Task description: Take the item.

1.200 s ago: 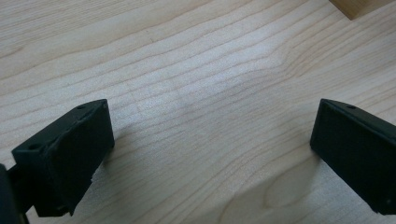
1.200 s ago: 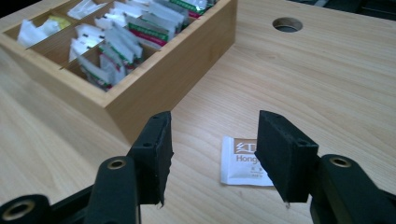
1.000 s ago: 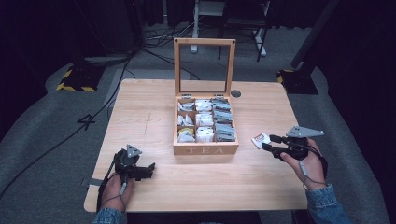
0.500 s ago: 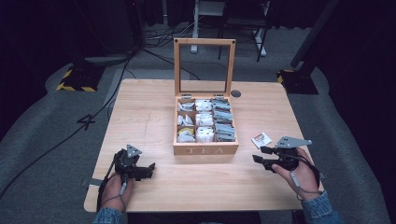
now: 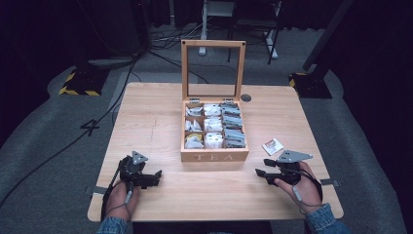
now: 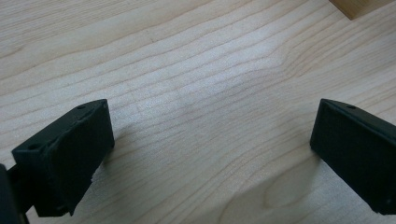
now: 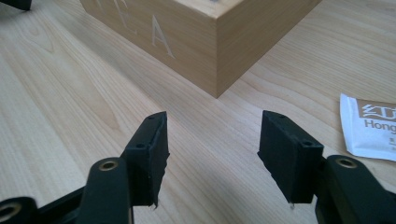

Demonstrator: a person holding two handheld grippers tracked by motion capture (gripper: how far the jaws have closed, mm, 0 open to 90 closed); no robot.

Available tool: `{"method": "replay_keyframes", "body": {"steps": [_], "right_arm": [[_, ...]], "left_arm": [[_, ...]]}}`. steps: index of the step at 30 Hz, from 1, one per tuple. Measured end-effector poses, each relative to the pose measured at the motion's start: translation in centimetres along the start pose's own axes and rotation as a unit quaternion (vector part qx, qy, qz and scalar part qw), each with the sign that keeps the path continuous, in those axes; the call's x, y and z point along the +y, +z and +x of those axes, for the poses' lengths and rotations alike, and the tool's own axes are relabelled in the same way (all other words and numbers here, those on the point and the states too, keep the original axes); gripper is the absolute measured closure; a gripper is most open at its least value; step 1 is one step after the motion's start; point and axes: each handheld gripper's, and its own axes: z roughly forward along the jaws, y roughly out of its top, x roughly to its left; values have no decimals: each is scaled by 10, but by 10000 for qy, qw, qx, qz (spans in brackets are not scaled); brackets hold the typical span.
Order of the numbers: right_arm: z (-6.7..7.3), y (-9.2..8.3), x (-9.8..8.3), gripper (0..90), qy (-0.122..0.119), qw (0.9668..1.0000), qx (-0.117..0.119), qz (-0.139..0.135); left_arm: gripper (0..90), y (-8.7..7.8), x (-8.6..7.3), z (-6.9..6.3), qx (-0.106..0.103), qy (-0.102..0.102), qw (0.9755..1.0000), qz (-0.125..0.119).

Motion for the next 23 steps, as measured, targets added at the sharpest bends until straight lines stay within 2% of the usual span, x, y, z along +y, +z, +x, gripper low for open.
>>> {"method": "replay_keyframes", "body": {"steps": [8, 17, 20, 23], "right_arm": [[0, 14, -9, 402, -57, 9999, 32, 110], [3, 24, -14, 330, -349, 9987, 12, 366], [4, 27, -15, 275, -377, 9984, 31, 419], [5, 33, -17, 147, -433, 9984, 15, 377]], "left_arm": [[0, 0, 0, 0, 2, 0, 10000, 1], [0, 0, 0, 0, 2, 0, 10000, 1], [0, 0, 0, 0, 1, 1, 10000, 1], [0, 0, 0, 0, 2, 2, 10000, 2]]}}
